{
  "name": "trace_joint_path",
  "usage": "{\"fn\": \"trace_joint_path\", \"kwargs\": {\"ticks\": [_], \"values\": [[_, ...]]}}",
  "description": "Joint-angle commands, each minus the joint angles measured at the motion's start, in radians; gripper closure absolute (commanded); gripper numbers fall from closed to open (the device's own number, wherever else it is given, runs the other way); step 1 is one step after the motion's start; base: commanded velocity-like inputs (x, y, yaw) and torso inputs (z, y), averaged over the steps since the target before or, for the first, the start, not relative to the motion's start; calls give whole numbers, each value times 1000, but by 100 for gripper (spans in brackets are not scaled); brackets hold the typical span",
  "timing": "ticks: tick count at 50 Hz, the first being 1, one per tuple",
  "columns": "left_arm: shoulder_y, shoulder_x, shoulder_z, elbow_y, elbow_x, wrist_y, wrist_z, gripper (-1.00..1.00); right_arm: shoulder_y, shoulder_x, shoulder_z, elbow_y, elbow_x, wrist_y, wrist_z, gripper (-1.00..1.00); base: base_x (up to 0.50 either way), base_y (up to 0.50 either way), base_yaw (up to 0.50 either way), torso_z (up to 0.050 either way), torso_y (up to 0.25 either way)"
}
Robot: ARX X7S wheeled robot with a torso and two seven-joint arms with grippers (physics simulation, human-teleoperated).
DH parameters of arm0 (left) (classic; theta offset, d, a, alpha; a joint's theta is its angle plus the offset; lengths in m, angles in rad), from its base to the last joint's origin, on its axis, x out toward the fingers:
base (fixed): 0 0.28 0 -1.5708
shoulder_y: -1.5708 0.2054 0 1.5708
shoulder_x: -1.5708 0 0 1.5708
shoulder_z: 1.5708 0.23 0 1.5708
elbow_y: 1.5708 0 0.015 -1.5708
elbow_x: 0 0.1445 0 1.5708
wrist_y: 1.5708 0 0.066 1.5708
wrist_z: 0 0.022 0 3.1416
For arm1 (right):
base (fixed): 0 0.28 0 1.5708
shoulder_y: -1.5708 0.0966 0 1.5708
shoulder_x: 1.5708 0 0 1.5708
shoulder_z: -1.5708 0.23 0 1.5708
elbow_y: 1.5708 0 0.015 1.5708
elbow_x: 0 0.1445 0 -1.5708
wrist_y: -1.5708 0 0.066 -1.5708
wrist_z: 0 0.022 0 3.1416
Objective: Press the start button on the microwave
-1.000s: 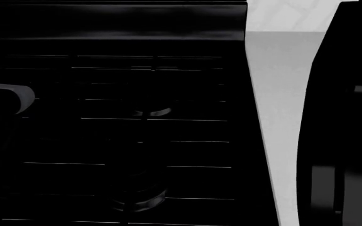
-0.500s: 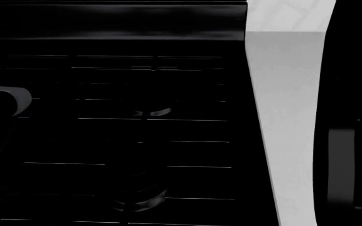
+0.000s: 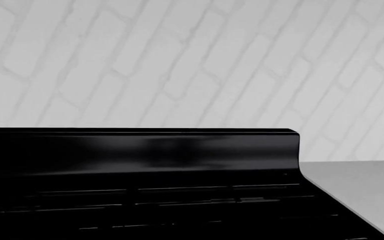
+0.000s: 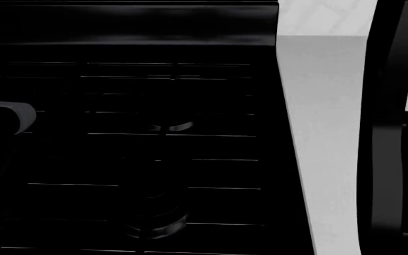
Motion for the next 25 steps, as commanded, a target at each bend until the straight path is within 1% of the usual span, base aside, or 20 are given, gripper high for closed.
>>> {"fn": "trace_joint_path", "kwargs": {"ticks": [1, 9, 15, 25], "values": [[6, -5, 3, 2, -7, 3, -3, -100, 14, -7, -21, 86, -4, -57, -10, 100, 0, 0, 0, 0, 0], [12, -11, 1, 10, -13, 3, -7, -100, 27, -17, -30, 157, -4, -101, -17, 100, 0, 0, 0, 0, 0], [14, -12, 1, 10, -19, 7, -6, -100, 14, -20, -35, 171, 1, -110, -16, 100, 5, 0, 1, 0, 0], [16, -14, 6, 11, -21, 11, -11, -100, 21, -31, -42, 294, 2, -189, -31, 100, 23, 0, 8, 4, 0]]}}
